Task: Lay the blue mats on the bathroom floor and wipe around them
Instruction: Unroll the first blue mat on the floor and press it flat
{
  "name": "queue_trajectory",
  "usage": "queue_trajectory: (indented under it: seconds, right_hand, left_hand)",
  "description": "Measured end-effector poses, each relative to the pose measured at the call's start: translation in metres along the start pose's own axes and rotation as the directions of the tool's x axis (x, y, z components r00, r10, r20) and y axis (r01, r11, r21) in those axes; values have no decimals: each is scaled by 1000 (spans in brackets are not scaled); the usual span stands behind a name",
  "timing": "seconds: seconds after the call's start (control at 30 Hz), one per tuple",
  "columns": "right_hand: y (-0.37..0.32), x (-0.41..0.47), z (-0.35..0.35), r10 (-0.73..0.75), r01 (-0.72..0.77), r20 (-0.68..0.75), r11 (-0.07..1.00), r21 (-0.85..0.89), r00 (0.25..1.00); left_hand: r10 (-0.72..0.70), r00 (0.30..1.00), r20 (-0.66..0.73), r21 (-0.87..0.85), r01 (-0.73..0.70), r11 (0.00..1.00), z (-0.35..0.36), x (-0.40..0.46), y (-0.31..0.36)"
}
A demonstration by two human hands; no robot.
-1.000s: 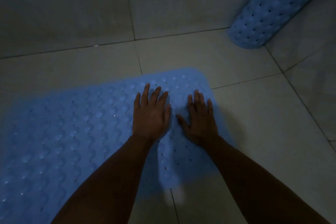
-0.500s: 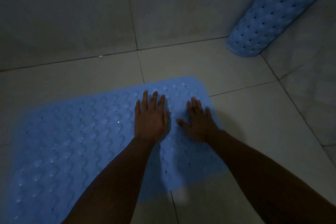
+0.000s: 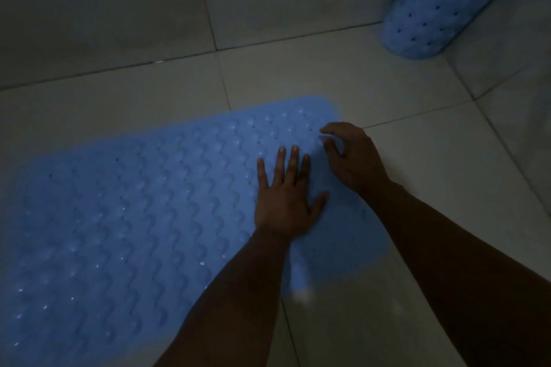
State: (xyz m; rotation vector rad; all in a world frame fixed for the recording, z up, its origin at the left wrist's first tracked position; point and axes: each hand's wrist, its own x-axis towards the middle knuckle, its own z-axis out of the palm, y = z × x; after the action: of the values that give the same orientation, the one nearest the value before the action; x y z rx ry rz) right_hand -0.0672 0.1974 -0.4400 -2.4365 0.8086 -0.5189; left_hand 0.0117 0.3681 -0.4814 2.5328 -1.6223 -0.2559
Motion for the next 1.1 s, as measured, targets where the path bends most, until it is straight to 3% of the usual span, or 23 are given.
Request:
queue_trajectory:
  seconds: [0.13,0.27,0.33,0.4,0.47,0.5,0.57,0.67,0.73,0.8,1.1]
  right_hand:
    - [1,-11,12,16,-17,-24,999,-50,1000]
    - [0,-15,6,113,-97,99,983,-158,989]
    - [-18,-5,-6,253,-213,181,953,-217,950]
    - [-45,5,-12,377,-292,269,906,-306,886]
    - [-73,10,-9,387,-256,318,888,-382,865]
    - [-86,9,-2,380,-241,342,891,-384,860]
    - [-106,-2,25,353,-195,416,906,-375,838]
    - [-129,-37,74,199,19,495,916,-400,846]
    - [-133,-57,97,131,98,465,895,-436,875]
    - [-129,-67,110,116,83,372,874,-479,921]
    - [-121,-71,120,85,69,290,874,-482,953]
  left_hand:
    - [-8,997,81,-38,11,999,-5,4,-1]
    - [-3,982,191,-98,22,995,-12,5,-2]
    - [23,957,290,-146,20,989,-33,19,-8]
    - [-41,931,363,-247,138,959,-69,32,-23]
    - [-209,936,284,-338,302,891,-96,26,-46]
    - [-263,942,209,-322,320,891,-102,16,-59]
    - [-283,948,144,-222,310,924,-103,-14,-81]
    - [-322,941,102,-126,333,934,-84,-49,-106]
    - [-332,943,8,-109,331,937,-73,-59,-118]
    - [-299,950,-86,-89,291,952,-63,-65,-126]
    - [-280,945,-173,0,284,959,-37,-70,-143]
